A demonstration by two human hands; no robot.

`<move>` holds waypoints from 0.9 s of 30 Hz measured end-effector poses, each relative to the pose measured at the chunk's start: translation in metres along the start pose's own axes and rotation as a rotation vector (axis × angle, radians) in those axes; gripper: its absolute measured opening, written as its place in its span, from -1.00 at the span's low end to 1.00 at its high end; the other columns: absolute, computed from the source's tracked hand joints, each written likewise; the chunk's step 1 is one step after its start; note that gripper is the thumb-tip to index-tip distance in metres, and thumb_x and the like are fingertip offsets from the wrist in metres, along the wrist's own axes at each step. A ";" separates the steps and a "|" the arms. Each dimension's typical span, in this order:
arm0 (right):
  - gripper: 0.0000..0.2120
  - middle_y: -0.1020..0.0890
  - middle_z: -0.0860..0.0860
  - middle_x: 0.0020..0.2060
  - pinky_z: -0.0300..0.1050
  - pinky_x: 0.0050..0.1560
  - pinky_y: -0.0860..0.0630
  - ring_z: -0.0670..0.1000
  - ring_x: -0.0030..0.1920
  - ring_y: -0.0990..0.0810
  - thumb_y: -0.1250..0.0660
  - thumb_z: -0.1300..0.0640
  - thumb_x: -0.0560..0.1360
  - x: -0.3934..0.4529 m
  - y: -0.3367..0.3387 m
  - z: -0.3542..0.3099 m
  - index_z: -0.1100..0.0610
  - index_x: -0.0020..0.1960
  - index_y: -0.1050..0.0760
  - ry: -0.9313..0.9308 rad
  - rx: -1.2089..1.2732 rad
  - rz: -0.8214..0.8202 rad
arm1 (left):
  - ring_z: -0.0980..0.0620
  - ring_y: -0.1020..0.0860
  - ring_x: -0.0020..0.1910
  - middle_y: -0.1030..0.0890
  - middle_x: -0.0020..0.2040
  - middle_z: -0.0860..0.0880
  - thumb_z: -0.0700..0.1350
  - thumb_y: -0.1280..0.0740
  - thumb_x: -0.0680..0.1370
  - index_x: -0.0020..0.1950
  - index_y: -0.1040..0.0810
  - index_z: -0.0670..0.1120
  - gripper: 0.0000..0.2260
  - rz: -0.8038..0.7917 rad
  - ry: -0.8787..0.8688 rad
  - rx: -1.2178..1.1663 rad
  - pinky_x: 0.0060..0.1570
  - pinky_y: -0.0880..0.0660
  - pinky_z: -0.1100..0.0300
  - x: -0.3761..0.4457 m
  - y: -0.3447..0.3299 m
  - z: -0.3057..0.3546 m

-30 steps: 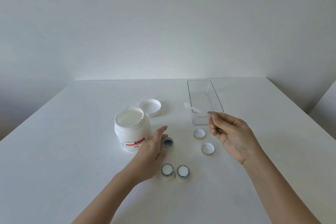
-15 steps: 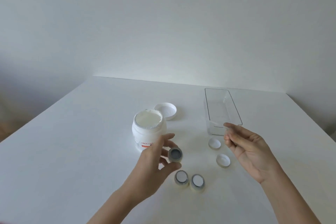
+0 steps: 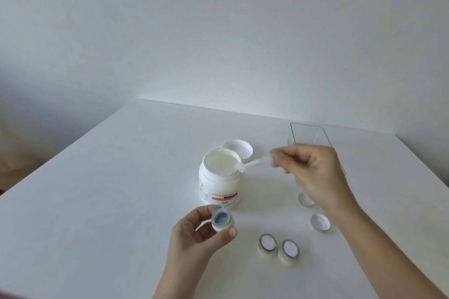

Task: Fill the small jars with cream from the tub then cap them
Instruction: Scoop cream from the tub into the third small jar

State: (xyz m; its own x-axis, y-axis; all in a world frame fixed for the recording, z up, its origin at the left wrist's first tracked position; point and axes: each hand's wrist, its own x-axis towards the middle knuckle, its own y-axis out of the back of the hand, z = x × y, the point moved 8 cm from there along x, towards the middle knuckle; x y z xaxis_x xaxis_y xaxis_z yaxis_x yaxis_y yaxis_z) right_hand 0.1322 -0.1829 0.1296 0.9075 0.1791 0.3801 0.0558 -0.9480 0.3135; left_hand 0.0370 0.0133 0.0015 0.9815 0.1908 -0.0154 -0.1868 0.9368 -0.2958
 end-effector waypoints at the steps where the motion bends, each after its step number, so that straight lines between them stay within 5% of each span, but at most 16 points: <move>1: -0.91 -0.69 -0.13 -0.37 -0.46 -0.31 -0.41 -0.23 -0.39 -0.56 -0.46 0.19 0.43 0.007 -0.006 -0.010 0.03 -0.22 -0.69 0.052 -0.072 -0.003 | 0.00 -0.67 -0.24 -0.70 -0.19 -0.10 -0.31 -0.58 0.18 -0.04 -0.62 -0.29 -0.62 0.004 0.000 -0.004 -0.25 -0.58 0.27 0.000 0.000 -0.002; 4: -0.92 -0.64 -0.16 -0.41 -0.45 -0.31 -0.34 -0.17 -0.37 -0.51 -0.46 0.12 0.42 0.024 -0.030 -0.035 0.02 -0.26 -0.66 0.209 -0.346 -0.023 | -0.02 -0.65 -0.26 -0.70 -0.22 -0.11 -0.20 -0.62 0.10 -0.08 -0.66 -0.21 -0.58 0.017 -0.001 -0.006 -0.24 -0.60 0.23 -0.001 0.003 -0.006; 8: -0.83 -0.56 -0.01 -0.19 -0.10 -0.09 -0.43 0.01 -0.07 -0.44 -0.35 0.04 0.52 0.037 -0.074 -0.041 0.10 -0.13 -0.64 0.371 -0.738 -0.191 | 0.02 -0.61 -0.30 -0.70 -0.26 -0.09 -0.13 -0.62 0.09 -0.07 -0.69 -0.08 -0.57 0.015 0.004 0.038 -0.17 -0.64 0.17 -0.003 0.004 -0.008; 14: -0.78 -0.48 0.05 -0.13 -0.09 -0.01 -0.35 0.09 -0.03 -0.42 -0.25 0.05 0.58 0.046 -0.115 -0.024 0.15 -0.14 -0.55 0.406 -1.101 -0.417 | 0.03 -0.59 -0.28 -0.72 -0.22 -0.08 -0.07 -0.62 0.09 -0.04 -0.71 -0.07 -0.55 0.039 -0.011 0.086 -0.06 -0.59 0.03 -0.005 0.003 -0.004; 19: -0.70 -0.47 0.05 -0.42 -0.13 -0.24 -0.29 0.13 -0.20 -0.46 -0.33 0.13 0.52 0.056 -0.102 -0.007 0.36 -0.25 -0.51 0.072 -0.824 -0.429 | 0.00 -0.64 -0.26 -0.73 -0.22 -0.13 -0.26 -0.60 0.14 -0.04 -0.64 -0.22 -0.59 0.078 -0.033 0.079 -0.12 -0.61 0.06 -0.002 0.009 -0.003; 21: -0.67 -0.43 0.18 -0.43 -0.24 -0.40 -0.27 0.07 -0.34 -0.37 -0.33 0.13 0.51 0.058 -0.093 -0.004 0.43 -0.20 -0.50 -0.030 -0.707 -0.407 | -0.01 -0.64 -0.27 -0.73 -0.22 -0.15 -0.29 -0.59 0.14 -0.07 -0.64 -0.23 -0.62 0.080 -0.037 0.052 -0.20 -0.64 0.19 -0.001 0.010 -0.003; 23: -0.65 -0.34 0.10 -0.48 -0.35 -0.53 -0.20 0.00 -0.44 -0.27 -0.33 0.12 0.52 0.059 -0.080 0.002 0.43 -0.21 -0.50 -0.129 -0.601 -0.343 | 0.01 -0.64 -0.29 -0.73 -0.23 -0.16 -0.32 -0.58 0.14 -0.12 -0.67 -0.20 -0.66 0.077 -0.041 0.016 -0.26 -0.62 0.26 0.000 0.010 0.000; 27: -0.68 -0.46 -0.14 -0.56 -0.21 -0.42 -0.25 -0.12 -0.46 -0.37 -0.33 0.11 0.52 0.062 -0.055 0.024 0.41 -0.14 -0.56 -0.312 -0.428 -0.205 | 0.06 -0.66 -0.29 -0.73 -0.21 -0.14 -0.32 -0.56 0.18 -0.12 -0.70 -0.11 -0.69 0.069 -0.096 -0.008 -0.24 -0.60 0.29 0.004 0.008 0.015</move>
State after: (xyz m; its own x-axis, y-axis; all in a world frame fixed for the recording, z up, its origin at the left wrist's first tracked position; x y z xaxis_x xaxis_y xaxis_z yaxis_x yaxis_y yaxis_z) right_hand 0.1955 -0.1263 0.1151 0.9795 0.2004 0.0198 0.1289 -0.6995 0.7029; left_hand 0.0393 0.0261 0.0136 0.9577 0.2824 0.0550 -0.2532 0.9182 -0.3045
